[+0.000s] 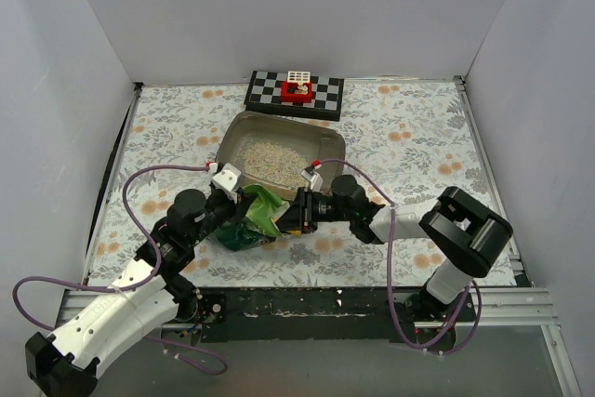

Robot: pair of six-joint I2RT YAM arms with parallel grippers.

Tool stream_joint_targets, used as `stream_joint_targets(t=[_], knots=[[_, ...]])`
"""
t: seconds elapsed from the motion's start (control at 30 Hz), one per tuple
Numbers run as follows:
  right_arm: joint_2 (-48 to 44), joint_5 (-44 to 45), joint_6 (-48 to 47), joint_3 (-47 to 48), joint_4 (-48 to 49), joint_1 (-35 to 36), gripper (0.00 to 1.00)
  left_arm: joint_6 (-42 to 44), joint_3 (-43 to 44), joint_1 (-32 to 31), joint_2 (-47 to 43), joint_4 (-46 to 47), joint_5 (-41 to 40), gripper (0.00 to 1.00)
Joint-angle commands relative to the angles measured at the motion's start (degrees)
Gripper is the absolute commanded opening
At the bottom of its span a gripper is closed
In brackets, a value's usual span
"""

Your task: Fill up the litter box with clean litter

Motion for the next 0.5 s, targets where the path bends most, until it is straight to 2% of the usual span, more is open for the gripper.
stream_joint_targets(t=[0.0, 0.2, 0.47], knots=[[-6.7, -5.9, 1.8, -2.0, 10.3, -1.9, 0.01, -1.0, -1.5, -0.5, -0.3, -0.7, 0.5, 0.0], [-12.4, -7.0, 3.1, -6.3, 10.4, -3.9, 0.01, -0.9, -1.6, -0.5, 0.3, -0.6, 0.4, 0.0], [-19.8, -7.6, 2.4, -9.9, 4.9, -6.2, 0.01, -1.1, -1.6, -0.5, 0.8, -0.3, 1.3, 0.0]])
